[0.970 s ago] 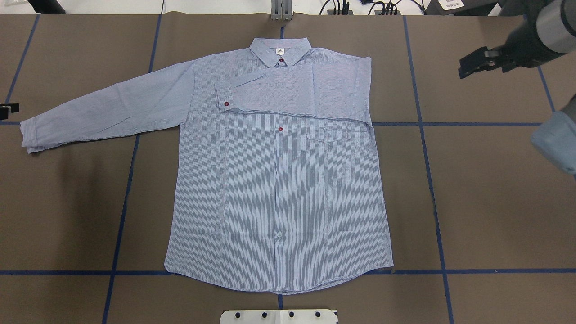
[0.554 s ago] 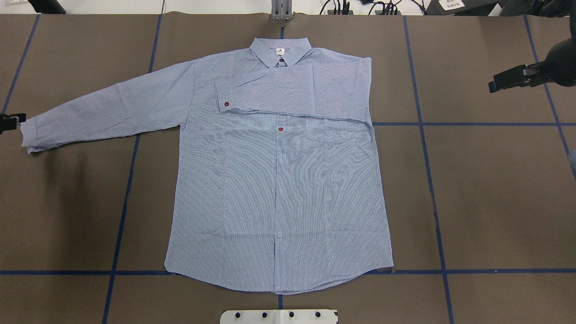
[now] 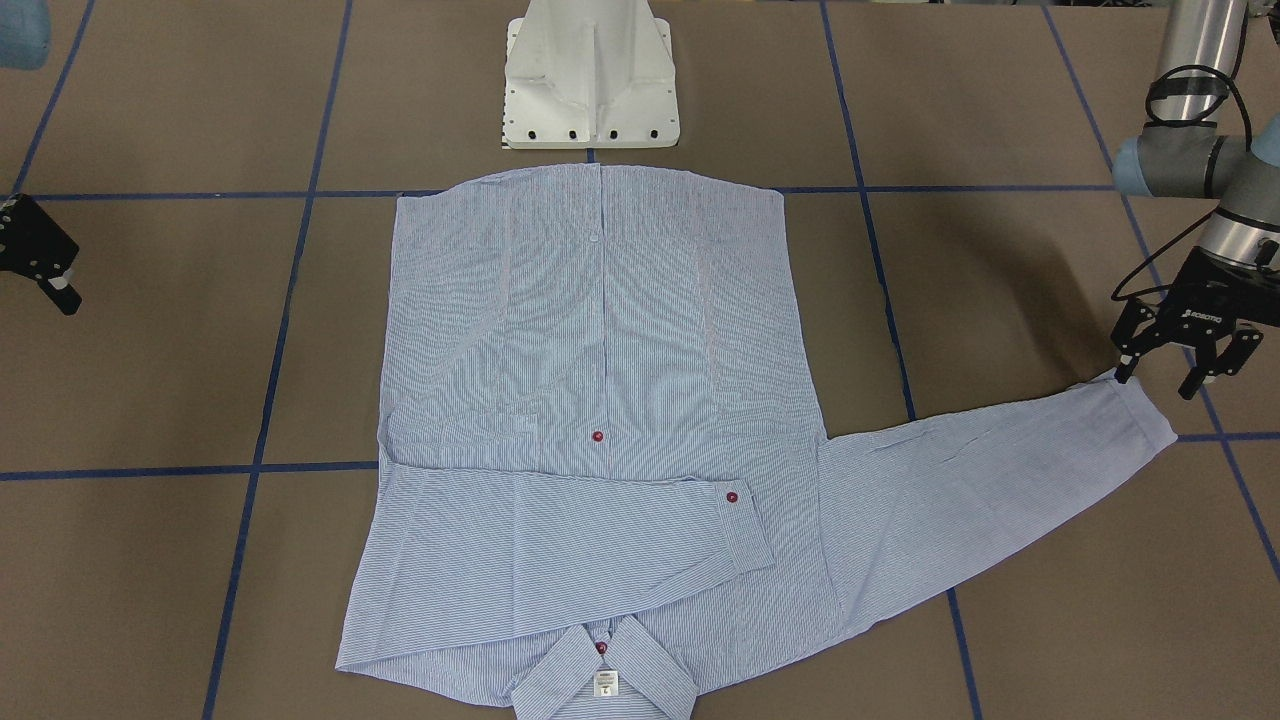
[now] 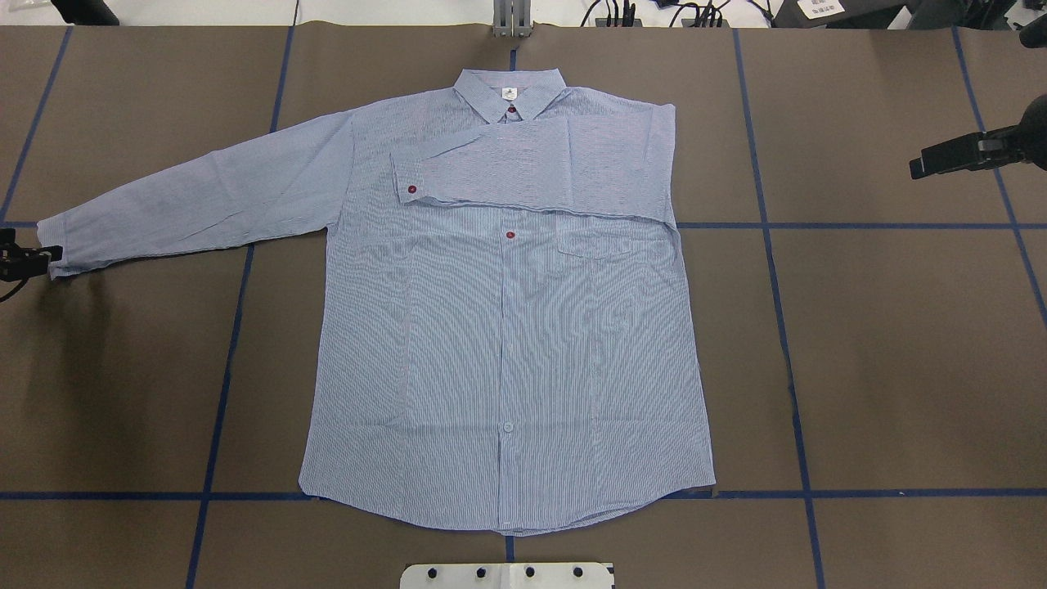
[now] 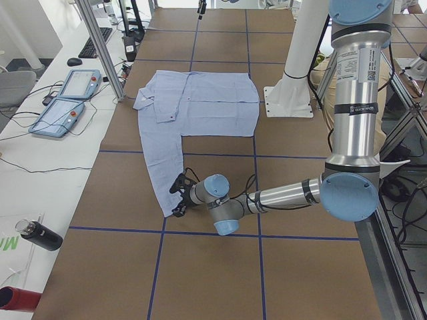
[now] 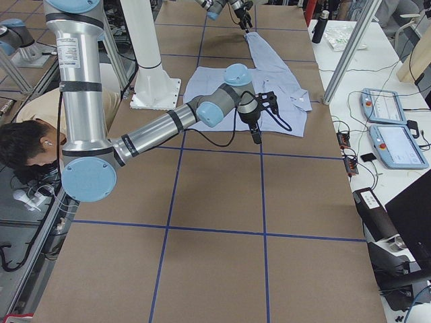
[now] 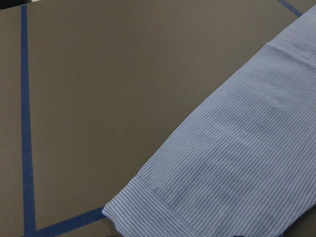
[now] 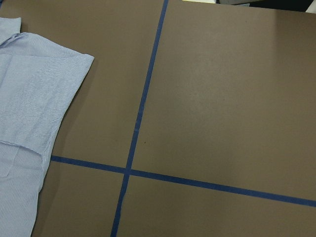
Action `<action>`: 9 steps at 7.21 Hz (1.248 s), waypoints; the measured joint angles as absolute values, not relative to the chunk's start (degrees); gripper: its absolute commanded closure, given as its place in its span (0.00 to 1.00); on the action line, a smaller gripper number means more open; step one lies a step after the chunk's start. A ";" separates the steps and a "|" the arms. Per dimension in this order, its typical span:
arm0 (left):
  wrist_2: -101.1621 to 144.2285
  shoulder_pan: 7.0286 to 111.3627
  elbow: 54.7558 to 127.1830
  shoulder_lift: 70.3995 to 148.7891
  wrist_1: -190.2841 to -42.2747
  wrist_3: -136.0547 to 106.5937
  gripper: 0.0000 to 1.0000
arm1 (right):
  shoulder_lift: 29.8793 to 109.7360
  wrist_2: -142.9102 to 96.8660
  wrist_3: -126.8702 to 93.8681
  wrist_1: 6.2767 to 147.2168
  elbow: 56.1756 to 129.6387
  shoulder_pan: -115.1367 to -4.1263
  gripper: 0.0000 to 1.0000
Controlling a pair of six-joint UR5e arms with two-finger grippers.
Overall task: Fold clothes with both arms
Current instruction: 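Release the sleeve and withdraw the right gripper while the left gripper grasps the other cuff, then fold the held sleeve across the shirt toward the collar with the left gripper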
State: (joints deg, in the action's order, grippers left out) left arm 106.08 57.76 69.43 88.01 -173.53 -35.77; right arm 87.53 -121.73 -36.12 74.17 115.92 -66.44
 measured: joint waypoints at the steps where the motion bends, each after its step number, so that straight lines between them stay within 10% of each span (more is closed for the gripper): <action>1: 106.18 57.14 69.37 88.04 -173.57 -35.79 0.18 | 87.54 -121.73 -36.12 74.13 115.93 -66.44 0.00; 3: 106.42 55.79 69.35 88.06 -173.58 -35.79 0.21 | 87.54 -121.73 -36.12 74.10 115.93 -66.44 0.00; 7: 106.68 54.85 69.28 88.02 -173.51 -35.85 1.00 | 87.56 -121.73 -36.12 74.09 115.98 -66.45 0.00; 9: 106.63 54.85 69.52 87.98 -173.51 -35.84 1.00 | 87.60 -121.79 -36.14 74.09 116.05 -66.43 0.00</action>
State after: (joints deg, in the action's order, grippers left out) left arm 106.63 54.85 69.52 87.98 -173.51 -35.84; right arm 87.60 -121.79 -36.14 74.09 116.05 -66.43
